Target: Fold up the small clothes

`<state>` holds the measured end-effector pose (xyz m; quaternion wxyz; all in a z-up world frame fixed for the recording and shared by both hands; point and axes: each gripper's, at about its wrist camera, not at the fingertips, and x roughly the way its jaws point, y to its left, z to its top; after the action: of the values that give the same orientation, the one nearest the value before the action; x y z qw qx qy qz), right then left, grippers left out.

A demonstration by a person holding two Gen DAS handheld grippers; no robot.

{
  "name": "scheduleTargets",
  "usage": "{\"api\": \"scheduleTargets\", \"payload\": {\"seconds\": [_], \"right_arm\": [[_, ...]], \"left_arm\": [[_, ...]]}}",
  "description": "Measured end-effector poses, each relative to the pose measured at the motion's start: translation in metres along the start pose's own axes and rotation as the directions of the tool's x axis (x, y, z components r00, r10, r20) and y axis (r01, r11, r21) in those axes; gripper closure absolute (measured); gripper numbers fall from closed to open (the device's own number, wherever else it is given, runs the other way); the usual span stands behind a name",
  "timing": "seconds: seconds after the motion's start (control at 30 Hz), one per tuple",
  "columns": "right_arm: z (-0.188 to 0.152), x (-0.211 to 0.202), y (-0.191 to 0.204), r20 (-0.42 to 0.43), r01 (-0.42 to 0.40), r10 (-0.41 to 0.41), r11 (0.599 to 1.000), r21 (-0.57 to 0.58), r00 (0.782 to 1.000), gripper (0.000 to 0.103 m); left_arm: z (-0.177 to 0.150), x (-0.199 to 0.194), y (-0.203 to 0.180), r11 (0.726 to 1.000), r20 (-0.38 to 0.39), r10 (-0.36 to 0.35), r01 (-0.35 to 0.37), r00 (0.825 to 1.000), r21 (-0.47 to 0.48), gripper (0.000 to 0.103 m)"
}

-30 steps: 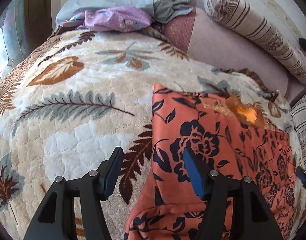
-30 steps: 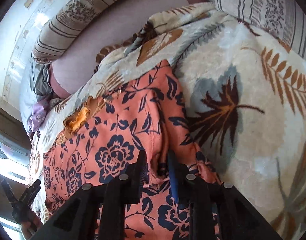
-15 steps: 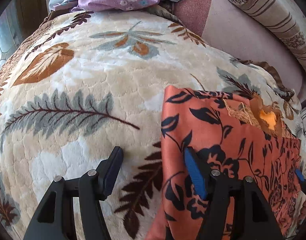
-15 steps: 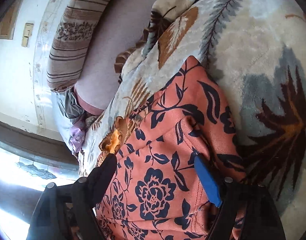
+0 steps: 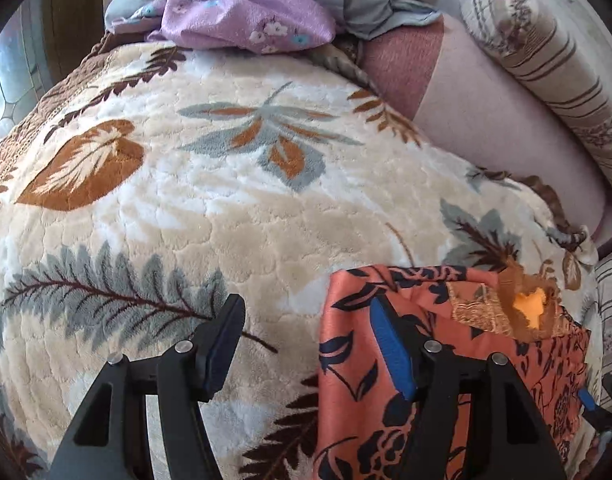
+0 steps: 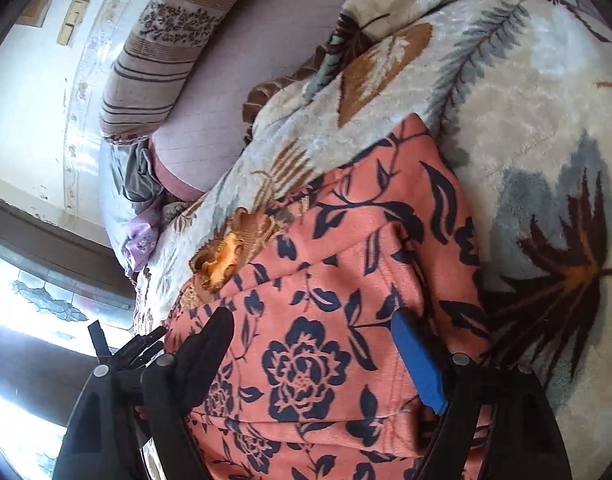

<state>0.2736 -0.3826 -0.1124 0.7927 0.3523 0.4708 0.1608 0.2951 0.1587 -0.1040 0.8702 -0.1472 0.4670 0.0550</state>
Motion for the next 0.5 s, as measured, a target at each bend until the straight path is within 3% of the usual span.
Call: {"api": "scheduleTargets", "payload": {"seconds": [0.03,0.1,0.13,0.2,0.33,0.5], "right_arm": [[0.003,0.002,0.004,0.005,-0.005,0.005,1.0,-0.016,1.0,0.019],[0.01,0.015,-0.004,0.002,0.053,-0.053,0.998,-0.015,0.999,0.019],[0.013,0.025,-0.017,-0.027,0.068,-0.068,0.997,0.02,0.997,0.019],[0.014,0.018,-0.022,0.002,0.028,-0.028,0.996,0.084,1.0,0.02],[-0.003,-0.024,0.002,0.038,0.055,-0.054,0.998,-0.033,0.998,0.019],[-0.05,-0.095,-0.015,0.014,0.079,-0.078,0.995,-0.061,0.997,0.019]], "left_arm": [[-0.003,0.001,-0.004,1.0,-0.003,0.0,0.0,1.0,0.023,0.033],[-0.011,0.021,-0.011,0.996,-0.087,0.04,-0.033,0.995,0.084,0.031],[-0.014,0.023,-0.014,0.992,-0.063,0.059,-0.052,0.996,0.114,0.028],[-0.012,0.015,-0.018,0.99,-0.06,0.094,-0.087,0.994,0.115,0.028],[-0.023,-0.037,-0.008,0.995,0.025,0.018,-0.02,1.0,0.094,0.028],[-0.092,-0.11,0.019,0.982,0.025,-0.081,0.076,0.996,0.174,0.028]]}}
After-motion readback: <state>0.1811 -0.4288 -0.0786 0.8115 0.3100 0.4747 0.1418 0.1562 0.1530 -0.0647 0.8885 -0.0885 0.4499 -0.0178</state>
